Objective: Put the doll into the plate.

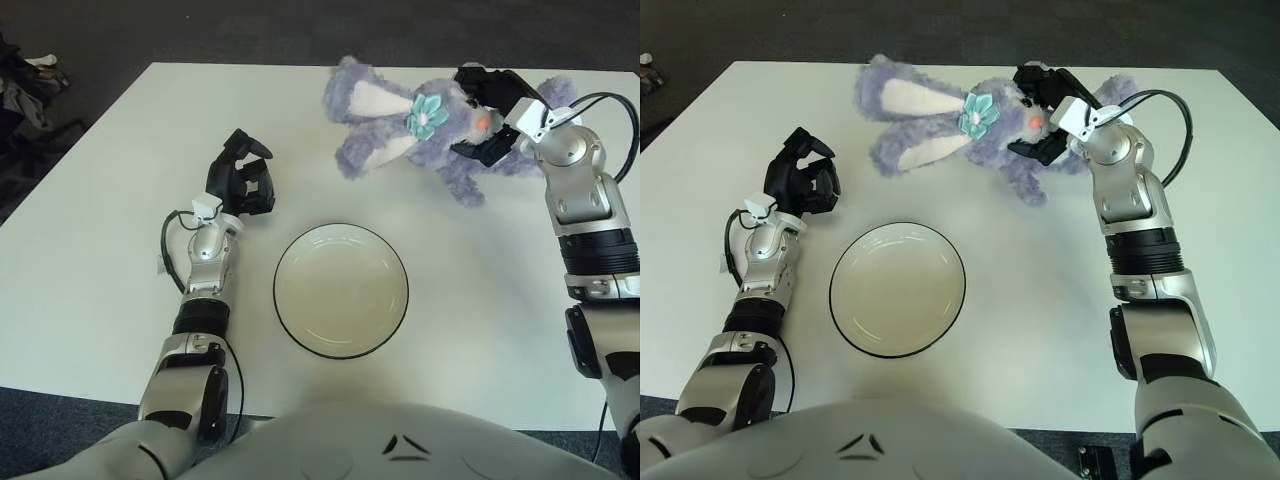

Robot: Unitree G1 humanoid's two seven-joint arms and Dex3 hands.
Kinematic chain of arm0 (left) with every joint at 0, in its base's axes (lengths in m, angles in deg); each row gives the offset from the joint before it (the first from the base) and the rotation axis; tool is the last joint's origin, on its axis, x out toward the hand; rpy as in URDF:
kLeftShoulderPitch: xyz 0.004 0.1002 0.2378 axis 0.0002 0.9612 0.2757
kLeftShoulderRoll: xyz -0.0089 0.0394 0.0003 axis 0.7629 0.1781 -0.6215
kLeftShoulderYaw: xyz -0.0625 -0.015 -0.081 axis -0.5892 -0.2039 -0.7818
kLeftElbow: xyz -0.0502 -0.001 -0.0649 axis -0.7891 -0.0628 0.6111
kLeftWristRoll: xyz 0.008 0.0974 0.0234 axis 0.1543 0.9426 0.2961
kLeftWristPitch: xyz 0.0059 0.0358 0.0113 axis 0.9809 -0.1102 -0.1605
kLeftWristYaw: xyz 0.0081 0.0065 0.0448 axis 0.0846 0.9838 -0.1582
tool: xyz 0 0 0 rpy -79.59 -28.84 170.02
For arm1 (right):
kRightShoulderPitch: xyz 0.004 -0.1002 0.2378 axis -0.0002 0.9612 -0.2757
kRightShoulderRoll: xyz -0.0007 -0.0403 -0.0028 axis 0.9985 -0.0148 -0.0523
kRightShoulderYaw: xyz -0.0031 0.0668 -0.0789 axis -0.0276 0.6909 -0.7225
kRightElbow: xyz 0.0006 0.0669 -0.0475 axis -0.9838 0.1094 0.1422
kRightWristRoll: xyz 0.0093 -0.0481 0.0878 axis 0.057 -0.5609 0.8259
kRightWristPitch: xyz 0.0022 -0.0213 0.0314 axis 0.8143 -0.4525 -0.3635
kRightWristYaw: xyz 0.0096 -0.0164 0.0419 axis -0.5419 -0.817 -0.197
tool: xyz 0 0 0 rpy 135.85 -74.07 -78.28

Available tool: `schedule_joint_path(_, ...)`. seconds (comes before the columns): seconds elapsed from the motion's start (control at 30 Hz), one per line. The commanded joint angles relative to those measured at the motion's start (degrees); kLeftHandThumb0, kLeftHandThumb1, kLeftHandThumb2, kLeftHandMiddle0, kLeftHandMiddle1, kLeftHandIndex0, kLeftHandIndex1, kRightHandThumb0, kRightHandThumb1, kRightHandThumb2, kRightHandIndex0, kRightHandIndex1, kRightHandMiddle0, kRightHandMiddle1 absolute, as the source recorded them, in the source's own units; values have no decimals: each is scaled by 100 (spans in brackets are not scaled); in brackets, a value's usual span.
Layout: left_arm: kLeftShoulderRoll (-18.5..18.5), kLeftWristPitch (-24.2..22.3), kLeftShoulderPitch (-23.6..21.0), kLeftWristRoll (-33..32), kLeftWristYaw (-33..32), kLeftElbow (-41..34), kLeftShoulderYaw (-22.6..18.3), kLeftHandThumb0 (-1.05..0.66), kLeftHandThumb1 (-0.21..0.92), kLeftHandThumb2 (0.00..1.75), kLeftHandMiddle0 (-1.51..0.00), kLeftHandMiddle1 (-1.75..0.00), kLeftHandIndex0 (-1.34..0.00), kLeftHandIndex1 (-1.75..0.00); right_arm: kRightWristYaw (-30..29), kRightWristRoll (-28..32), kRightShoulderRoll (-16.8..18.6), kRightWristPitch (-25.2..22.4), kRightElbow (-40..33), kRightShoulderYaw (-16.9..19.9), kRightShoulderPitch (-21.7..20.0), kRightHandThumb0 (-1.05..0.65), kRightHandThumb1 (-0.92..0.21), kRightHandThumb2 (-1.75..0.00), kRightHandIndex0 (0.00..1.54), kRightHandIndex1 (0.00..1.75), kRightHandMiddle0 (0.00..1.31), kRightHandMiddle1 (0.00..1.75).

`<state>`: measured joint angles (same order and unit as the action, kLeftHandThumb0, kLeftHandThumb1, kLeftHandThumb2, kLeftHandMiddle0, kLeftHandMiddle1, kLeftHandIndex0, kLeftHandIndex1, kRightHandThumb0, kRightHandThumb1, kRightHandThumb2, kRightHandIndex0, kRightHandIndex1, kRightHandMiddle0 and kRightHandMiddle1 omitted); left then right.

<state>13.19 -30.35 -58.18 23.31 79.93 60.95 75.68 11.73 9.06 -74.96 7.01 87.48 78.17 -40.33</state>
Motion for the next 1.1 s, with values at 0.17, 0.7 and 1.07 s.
schedule_joint_path(0.17, -207, 120, 602, -43, 113, 699, 58, -44, 43, 118, -111, -175, -52, -175, 0, -49, 103, -158, -727, -60, -51, 59, -5, -164, 83, 175, 109, 175)
schedule_joint_path(0.7, -239, 255, 483, -199, 367, 947, -15, -44, 44, 116, -111, -175, -51, -175, -19, -169, 177, -182, -1139, -156, 11, 62, -1, -170, 88, 175, 110, 175)
schedule_joint_path(1.07, -249, 339, 408, -240, 519, 1090, -77, -44, 44, 116, -114, -175, -51, -175, -87, -190, 476, -172, -1193, -304, -84, 63, 1, -172, 89, 175, 111, 175)
